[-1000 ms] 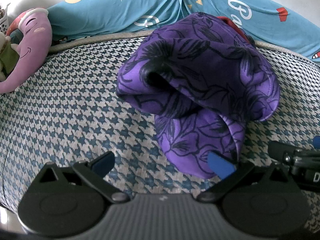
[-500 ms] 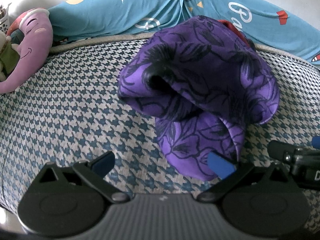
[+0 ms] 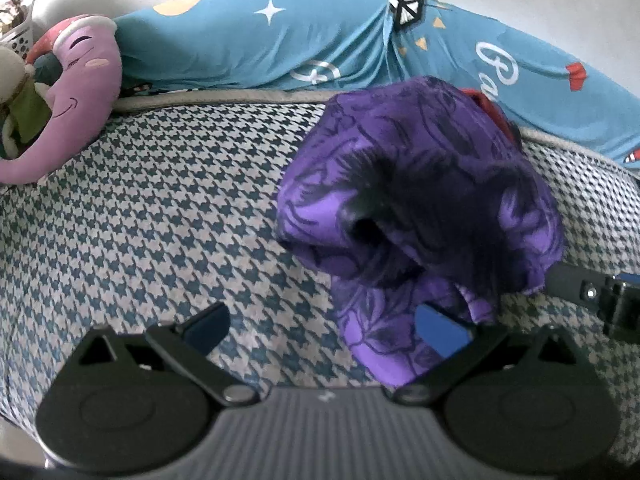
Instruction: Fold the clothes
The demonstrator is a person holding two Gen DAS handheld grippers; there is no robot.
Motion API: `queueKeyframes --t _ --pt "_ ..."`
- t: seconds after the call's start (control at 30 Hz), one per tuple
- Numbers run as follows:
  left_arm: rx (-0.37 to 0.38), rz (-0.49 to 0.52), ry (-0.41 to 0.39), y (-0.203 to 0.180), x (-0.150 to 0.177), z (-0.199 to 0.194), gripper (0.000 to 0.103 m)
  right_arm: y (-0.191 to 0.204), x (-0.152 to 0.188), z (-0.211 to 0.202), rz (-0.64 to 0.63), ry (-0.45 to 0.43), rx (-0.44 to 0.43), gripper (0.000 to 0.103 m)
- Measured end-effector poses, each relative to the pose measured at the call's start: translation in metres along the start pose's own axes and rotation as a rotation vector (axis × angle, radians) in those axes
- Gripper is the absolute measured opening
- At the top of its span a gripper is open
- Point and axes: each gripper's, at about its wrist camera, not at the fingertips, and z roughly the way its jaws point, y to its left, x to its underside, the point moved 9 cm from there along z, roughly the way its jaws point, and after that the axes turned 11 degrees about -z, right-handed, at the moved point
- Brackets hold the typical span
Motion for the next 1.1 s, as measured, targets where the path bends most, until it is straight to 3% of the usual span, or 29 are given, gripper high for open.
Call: queueKeyframes --t 0.73,0.83,0.93,1.0,1.03,1.1 --pt "-0.04 -0.168 -0.069 0.061 -0.042 -0.004 0.103 0.027 -0.05 0.064 -0.047 -0.119 -0.042 0.103" --pt "-0.05 -0.173 -0.065 0.063 -0.042 0.0 0.103 0.035 -0.047 0.073 -0.067 -0.107 -0.067 0.089" --pt "-0.061 -0.178 -0.06 0.066 -0.042 0.004 0.103 0.04 -0.041 0.076 -0.054 -0.099 -0.112 0.068" --pt "-0.051 -0.185 -0.062 0.067 -0.04 0.003 0.103 0.041 -0.037 0.076 -0.043 -0.11 -0.148 0.048" --pt "-0.045 -0.188 -0.063 0.067 -0.04 0.003 0.103 0.042 -0.036 0.075 -0.042 -0.117 -0.16 0.044" --pt "-0.047 -0.193 -0.073 0.067 -0.04 0.003 0.103 0.044 -0.033 0.072 -0.045 -0.127 -0.185 0.025"
